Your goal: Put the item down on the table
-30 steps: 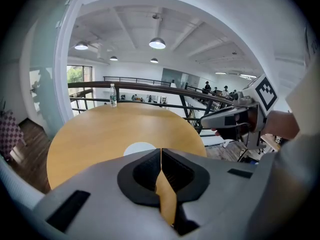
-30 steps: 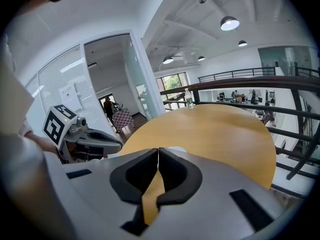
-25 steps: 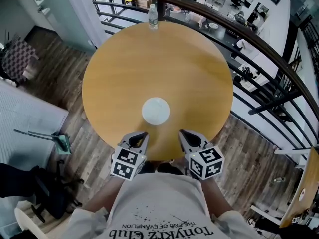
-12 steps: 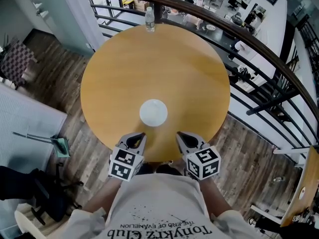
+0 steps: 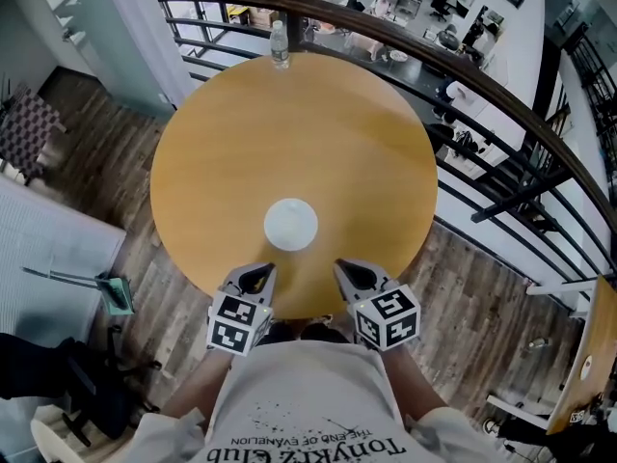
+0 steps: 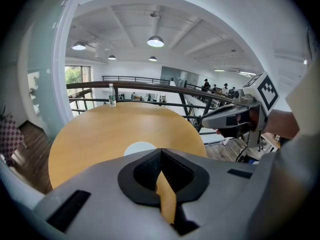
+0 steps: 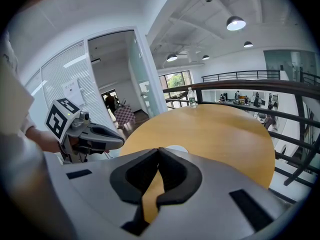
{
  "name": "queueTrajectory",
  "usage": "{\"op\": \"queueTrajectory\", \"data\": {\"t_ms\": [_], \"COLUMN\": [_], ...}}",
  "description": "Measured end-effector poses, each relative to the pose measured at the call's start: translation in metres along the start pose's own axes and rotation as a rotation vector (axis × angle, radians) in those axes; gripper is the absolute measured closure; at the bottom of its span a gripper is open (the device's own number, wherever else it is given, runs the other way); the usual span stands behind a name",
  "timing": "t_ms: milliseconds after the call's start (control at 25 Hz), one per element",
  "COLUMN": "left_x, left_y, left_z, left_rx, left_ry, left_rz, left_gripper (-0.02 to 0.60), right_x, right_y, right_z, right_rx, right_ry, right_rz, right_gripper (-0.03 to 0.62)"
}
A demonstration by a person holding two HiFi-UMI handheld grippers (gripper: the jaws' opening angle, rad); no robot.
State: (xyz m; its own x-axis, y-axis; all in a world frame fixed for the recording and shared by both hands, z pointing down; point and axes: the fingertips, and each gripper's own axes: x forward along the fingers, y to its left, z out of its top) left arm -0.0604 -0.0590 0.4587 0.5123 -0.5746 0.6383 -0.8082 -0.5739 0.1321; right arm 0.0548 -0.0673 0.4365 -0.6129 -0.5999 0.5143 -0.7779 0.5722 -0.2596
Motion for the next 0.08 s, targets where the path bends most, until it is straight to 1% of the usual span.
{"op": "queueTrajectory", "data": {"t_ms": [80], "left_x": [0.0019], "left_y": [-0.0008], "left_z": [0.0001], "left_rx": [-0.002], "left_ry": [0.001], "left_rz": [0.001], "left_gripper": [0.558], "right_x": [-0.0007], "right_y": [-0.0029], "right_z": [-0.0012], "right_rx": [0.002], "right_ry": [0.000], "right_rz": [-0.001], "right_gripper": [0.568]}}
